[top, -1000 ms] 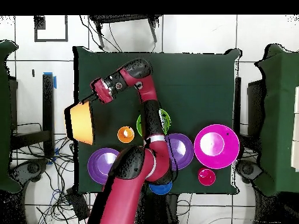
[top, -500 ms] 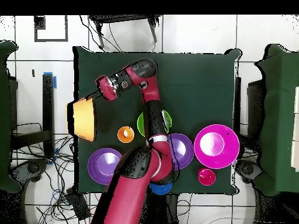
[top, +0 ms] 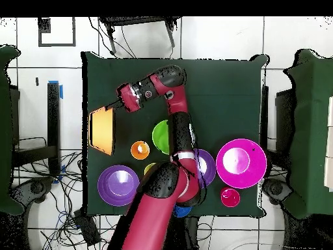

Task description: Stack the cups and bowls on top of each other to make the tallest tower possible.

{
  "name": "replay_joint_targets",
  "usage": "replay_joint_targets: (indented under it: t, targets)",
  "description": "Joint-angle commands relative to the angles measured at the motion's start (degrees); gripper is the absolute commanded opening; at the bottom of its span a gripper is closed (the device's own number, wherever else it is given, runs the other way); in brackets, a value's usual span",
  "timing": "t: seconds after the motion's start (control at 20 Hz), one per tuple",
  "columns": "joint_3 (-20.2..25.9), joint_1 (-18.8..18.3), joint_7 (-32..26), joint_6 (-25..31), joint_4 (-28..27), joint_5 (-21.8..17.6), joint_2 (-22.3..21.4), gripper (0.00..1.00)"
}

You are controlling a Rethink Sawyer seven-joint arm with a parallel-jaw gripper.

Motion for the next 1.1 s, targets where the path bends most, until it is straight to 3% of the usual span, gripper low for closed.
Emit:
replay_joint_targets:
  t: [0.05,0.4,0.8,1.1]
  targets:
    - [2.5,-1.3,14.5,4.3,-3.3,-9.3,3.4,0.00]
    - [6.6,-1.8,16.5,12.2,-3.8,-12.1,5.8,0.00]
    - [10.6,-2.5,19.0,14.5,-3.4,-12.1,7.1,0.00]
    - [15.1,-3.8,19.4,20.6,-4.6,-17.3,7.7,0.00]
